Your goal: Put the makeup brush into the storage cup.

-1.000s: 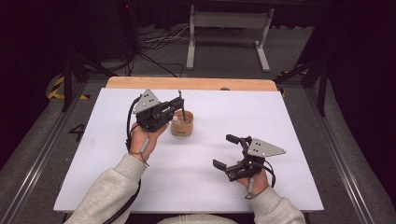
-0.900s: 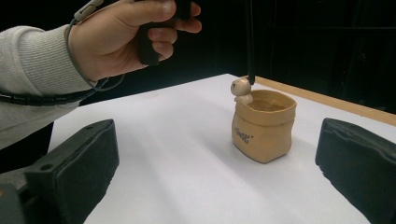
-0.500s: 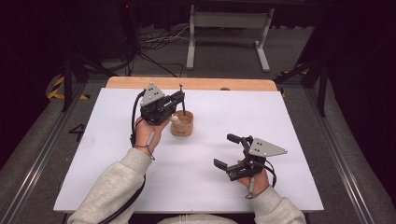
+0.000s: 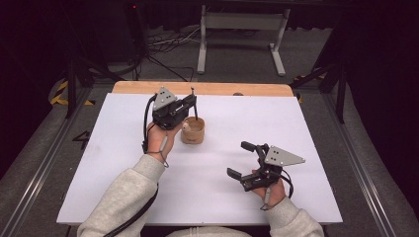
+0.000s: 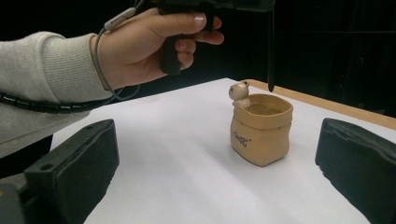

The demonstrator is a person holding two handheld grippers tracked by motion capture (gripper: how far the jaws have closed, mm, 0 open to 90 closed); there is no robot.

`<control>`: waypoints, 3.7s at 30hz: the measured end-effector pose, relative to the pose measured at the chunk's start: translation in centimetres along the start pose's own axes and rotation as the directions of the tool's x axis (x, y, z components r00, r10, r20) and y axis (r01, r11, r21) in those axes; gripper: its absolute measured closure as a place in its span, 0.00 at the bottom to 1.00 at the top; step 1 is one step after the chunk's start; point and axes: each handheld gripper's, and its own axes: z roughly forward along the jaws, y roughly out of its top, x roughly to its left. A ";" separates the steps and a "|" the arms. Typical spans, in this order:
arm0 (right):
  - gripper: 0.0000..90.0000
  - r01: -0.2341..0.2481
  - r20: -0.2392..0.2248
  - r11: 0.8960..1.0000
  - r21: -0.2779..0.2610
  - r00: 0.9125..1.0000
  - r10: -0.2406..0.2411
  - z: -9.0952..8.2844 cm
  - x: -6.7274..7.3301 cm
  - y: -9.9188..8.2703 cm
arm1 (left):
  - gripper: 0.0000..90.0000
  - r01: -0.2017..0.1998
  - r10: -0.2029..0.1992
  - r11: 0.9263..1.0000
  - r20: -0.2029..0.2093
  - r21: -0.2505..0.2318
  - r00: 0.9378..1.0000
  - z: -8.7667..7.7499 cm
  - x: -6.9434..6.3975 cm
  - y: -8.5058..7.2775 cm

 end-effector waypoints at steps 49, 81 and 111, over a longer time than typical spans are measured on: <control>0.00 -0.003 0.001 1.000 -0.014 1.000 0.003 -0.4 -0.3 0.3 | 0.54 0.032 -0.038 0.997 0.083 0.066 0.996 0.8 0.5 -4.0; 0.00 0.065 0.111 0.998 0.028 0.992 -0.067 -3.2 -3.0 1.7 | 0.00 0.020 -0.004 0.996 0.187 -0.084 0.982 -11.0 0.9 -2.9; 0.00 0.058 0.162 0.996 0.069 0.984 -0.068 -5.7 -4.1 -0.3 | 0.00 0.047 -0.042 0.999 0.163 -0.025 0.986 -16.6 2.4 -10.0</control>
